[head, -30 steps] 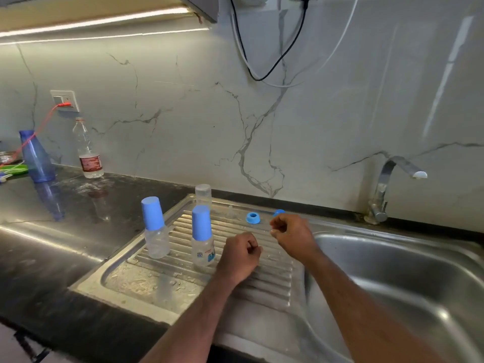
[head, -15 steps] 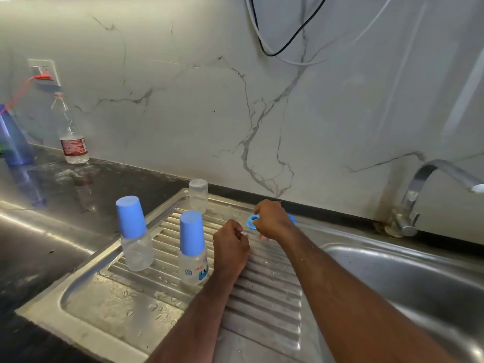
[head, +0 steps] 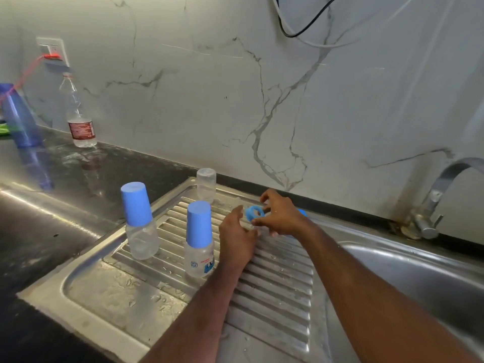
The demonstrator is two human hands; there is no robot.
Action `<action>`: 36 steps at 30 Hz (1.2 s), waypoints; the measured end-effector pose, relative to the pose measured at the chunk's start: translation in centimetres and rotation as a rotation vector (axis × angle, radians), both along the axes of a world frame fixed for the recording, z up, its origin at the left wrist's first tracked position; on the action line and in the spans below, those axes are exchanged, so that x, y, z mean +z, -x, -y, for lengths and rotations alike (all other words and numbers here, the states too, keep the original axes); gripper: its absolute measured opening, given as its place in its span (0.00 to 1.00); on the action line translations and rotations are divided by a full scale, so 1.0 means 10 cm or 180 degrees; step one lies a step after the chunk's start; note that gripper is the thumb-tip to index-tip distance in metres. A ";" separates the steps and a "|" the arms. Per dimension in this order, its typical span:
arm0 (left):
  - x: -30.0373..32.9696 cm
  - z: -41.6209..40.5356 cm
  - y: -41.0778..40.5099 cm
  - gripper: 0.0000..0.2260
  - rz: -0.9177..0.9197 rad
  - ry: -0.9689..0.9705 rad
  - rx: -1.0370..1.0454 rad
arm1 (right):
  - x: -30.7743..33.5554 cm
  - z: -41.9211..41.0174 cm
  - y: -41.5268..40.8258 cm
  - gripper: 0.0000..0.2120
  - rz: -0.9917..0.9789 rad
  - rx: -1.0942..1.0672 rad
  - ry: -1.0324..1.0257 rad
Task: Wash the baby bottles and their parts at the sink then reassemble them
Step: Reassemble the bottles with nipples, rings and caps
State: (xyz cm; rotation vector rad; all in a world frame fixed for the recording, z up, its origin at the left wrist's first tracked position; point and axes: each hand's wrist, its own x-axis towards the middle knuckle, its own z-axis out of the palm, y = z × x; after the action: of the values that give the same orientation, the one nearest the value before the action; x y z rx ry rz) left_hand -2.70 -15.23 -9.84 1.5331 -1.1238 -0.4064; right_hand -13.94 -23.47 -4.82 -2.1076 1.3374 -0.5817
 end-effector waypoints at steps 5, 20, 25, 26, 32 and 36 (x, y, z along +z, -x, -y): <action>0.01 -0.01 0.04 0.26 0.0033 -0.0069 0.0001 | 0.09 -0.05 0.11 0.15 -0.0202 0.0347 -0.0345; -0.01 0.04 -0.01 0.23 -0.0618 -0.0206 0.0284 | 0.03 0.12 -0.04 0.17 0.0162 0.0338 -0.0605; -0.01 0.06 0.03 0.29 -0.0810 -0.0222 0.0358 | -0.05 0.40 -0.28 0.14 -0.0131 0.0011 0.0392; -0.01 0.07 0.03 0.29 -0.0858 -0.0195 0.0371 | -0.07 0.44 -0.33 0.16 -0.0170 0.0078 0.0351; -0.02 0.07 0.03 0.29 -0.0830 -0.0200 0.0331 | -0.18 0.50 -0.60 0.08 -0.0157 0.0023 0.0349; 0.01 0.09 0.03 0.28 -0.0764 -0.0161 0.0370 | -0.08 0.37 -0.43 0.03 0.0004 -0.0233 0.0558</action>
State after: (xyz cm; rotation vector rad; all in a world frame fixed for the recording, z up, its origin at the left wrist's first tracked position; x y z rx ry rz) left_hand -3.04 -16.12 -9.77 1.5398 -0.8399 -0.5275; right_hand -9.64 -27.19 -5.62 -2.2028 1.4131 -0.7550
